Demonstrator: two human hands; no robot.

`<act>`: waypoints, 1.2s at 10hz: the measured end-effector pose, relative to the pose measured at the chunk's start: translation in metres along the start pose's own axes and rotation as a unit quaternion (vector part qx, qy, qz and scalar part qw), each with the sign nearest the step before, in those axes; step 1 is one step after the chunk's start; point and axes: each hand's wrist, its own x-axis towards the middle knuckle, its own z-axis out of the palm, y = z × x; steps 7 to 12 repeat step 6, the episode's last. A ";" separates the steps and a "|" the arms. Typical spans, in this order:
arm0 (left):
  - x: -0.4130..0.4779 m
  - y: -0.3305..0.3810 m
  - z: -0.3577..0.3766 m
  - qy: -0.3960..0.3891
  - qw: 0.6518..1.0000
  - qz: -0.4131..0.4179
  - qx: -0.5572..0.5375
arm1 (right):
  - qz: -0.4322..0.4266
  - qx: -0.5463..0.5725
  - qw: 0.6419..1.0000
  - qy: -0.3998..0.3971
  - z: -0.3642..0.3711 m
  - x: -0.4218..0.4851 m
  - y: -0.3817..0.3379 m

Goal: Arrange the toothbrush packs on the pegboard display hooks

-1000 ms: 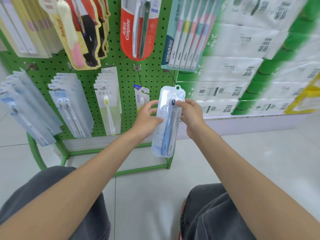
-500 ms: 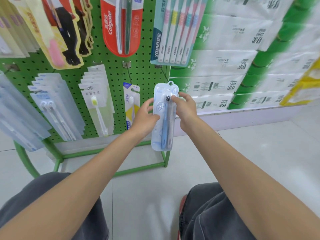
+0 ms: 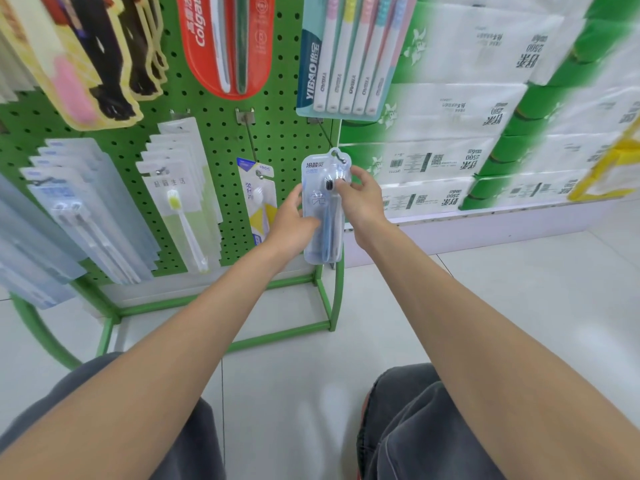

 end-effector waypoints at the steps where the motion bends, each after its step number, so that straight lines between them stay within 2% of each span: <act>1: 0.004 -0.003 0.002 0.006 1.000 0.006 0.005 | -0.004 0.002 1.000 0.001 0.001 0.001 0.001; 4: -0.003 -0.004 -0.002 0.005 1.000 -0.008 0.016 | -0.011 -0.017 1.000 -0.012 -0.005 0.002 0.007; 6: -0.015 -0.013 -0.023 0.049 0.990 -0.003 0.131 | -0.011 -0.156 0.987 0.031 -0.015 -0.014 0.013; 12: -0.015 -0.013 -0.023 0.049 0.990 -0.003 0.131 | -0.011 -0.156 0.987 0.031 -0.015 -0.014 0.013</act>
